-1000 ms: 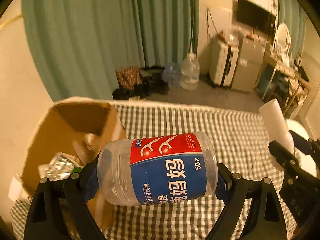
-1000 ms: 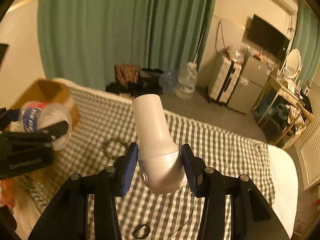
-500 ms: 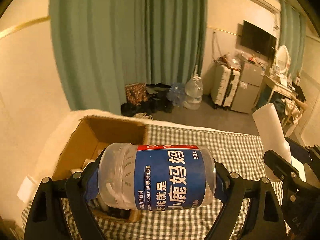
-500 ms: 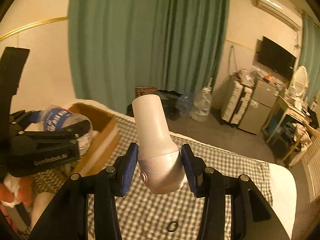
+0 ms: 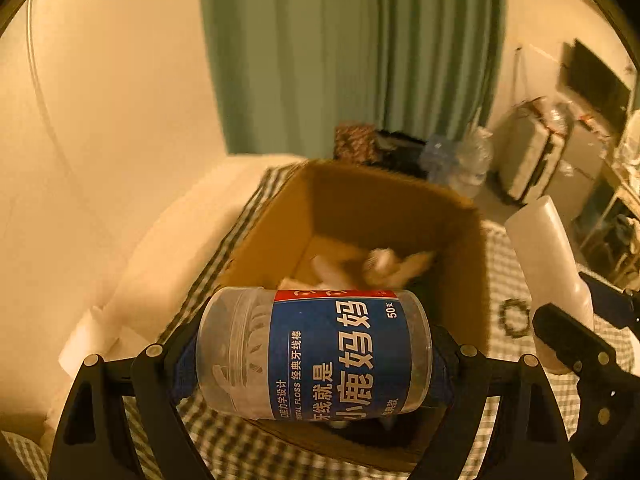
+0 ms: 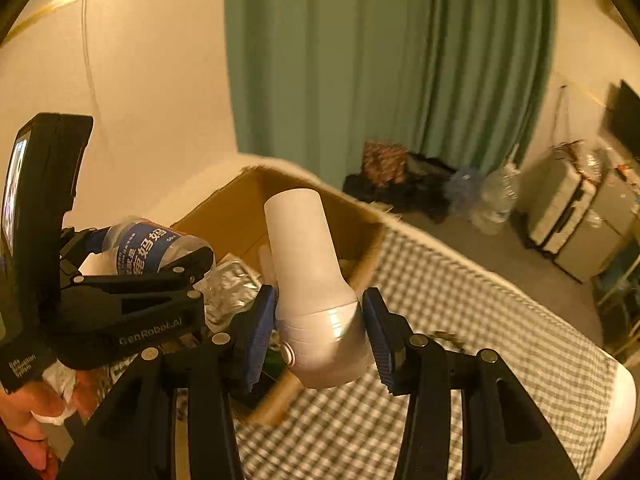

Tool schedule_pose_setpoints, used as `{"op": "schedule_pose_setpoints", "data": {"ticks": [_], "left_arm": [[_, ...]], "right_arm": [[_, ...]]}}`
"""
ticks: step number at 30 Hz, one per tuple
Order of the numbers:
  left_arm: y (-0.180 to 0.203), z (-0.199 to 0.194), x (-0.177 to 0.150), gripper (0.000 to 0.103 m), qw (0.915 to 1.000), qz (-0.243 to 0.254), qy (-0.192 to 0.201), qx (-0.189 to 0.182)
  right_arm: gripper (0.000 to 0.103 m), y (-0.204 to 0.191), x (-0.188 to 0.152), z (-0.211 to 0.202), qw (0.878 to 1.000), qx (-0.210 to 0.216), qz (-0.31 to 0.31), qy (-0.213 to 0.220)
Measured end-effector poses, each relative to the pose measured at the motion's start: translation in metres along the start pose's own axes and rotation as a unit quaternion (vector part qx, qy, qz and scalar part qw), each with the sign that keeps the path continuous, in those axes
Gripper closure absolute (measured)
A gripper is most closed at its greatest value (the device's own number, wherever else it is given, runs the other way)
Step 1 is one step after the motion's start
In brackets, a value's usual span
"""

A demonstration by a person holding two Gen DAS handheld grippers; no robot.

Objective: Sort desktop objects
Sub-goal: 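Carry the floss container into the box with the left tool while the right tool drops the cylinder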

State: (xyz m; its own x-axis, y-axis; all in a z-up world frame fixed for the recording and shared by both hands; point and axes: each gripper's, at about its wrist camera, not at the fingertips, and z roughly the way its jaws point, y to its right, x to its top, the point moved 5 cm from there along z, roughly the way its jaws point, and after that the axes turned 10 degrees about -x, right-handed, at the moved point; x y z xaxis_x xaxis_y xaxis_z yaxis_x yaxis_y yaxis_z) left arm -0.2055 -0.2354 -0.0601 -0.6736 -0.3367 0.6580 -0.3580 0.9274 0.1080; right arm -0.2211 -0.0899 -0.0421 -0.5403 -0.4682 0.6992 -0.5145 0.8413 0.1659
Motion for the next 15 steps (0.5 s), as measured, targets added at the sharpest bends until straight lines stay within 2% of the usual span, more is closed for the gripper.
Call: {"op": "schedule_pose_setpoints", "data": {"ticks": [6,7,8,10,12,15], "left_arm": [[-0.024,0.032,-0.012,0.013,0.9995,-0.016,-0.025,-0.009],[-0.023,0.036,-0.012,0.013,0.9994,-0.014,-0.028,-0.013],[-0.021,0.039,-0.014,0.012,0.9992,-0.009,-0.035,-0.016],[-0.014,0.045,-0.014,0.001,0.9992,0.003,-0.041,-0.004],[-0.01,0.042,-0.017,0.0,0.9991,0.018,-0.037,0.006],[0.001,0.03,-0.021,0.0,0.9988,0.035,-0.031,0.012]], "right_arm": [[0.058,-0.026,0.011,0.049,0.999,0.02,0.003,-0.028],[0.051,-0.027,0.014,0.052,0.999,0.018,0.007,-0.026],[0.034,-0.025,0.017,0.053,1.0,0.011,0.01,-0.02],[0.021,-0.018,0.021,0.048,1.0,-0.004,0.013,0.004],[0.021,-0.009,0.023,0.041,1.0,-0.014,0.017,0.021],[0.021,0.018,0.02,0.033,0.999,-0.027,0.035,0.022]]}}
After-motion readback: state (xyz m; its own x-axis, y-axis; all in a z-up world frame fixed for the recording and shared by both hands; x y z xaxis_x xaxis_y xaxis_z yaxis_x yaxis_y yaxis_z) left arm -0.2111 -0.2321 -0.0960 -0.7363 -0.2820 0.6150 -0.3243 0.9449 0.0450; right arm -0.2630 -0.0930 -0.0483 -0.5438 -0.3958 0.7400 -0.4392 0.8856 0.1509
